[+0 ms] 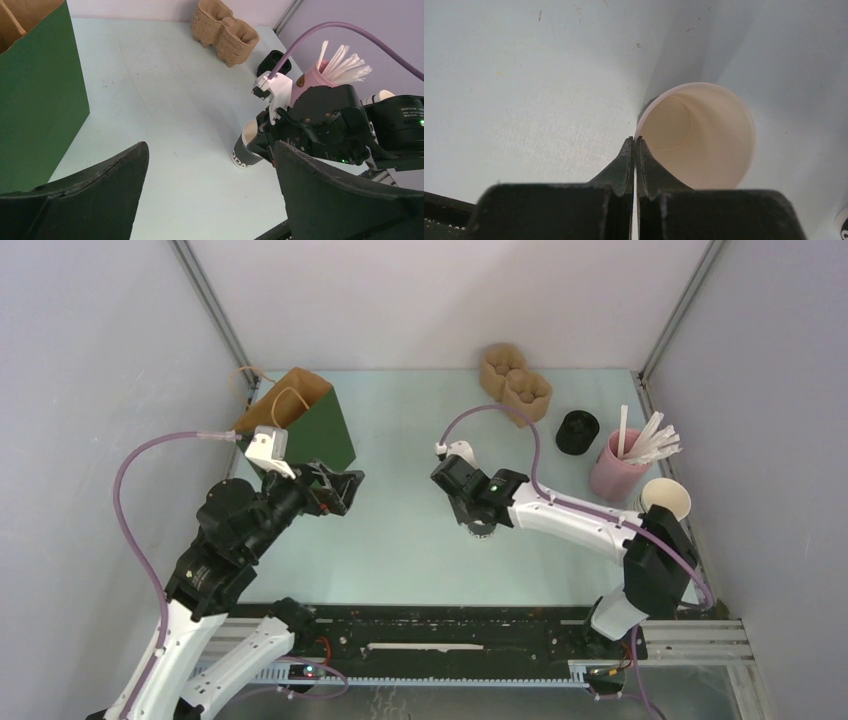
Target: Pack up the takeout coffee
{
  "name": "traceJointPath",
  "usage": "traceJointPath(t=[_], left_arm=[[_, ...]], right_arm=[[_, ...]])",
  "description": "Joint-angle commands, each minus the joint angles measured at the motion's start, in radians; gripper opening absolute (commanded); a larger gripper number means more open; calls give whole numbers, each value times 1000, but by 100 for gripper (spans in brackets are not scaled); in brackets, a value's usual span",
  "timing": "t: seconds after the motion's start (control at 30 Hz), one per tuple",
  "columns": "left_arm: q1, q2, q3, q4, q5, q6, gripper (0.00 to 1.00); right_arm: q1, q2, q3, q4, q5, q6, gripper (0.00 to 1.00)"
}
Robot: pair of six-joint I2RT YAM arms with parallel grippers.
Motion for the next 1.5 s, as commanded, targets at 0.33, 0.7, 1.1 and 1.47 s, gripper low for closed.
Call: traceJointPath(t=[0.33,0.7,1.1,1.47], left_arm=[[-5,13,-9,22,33,2,100],[-5,42,-6,32,72,4,100],[-5,40,5,7,85,23,100],[-5,59,13,-5,78,30,100]], right_arm=[[-6,-180,-27,-16,13,48,35],[-270,-340,-1,-121,56,-33,44],[-708,-12,181,56,-21,-173,56],[-804,329,487,23,-50,-196,56]])
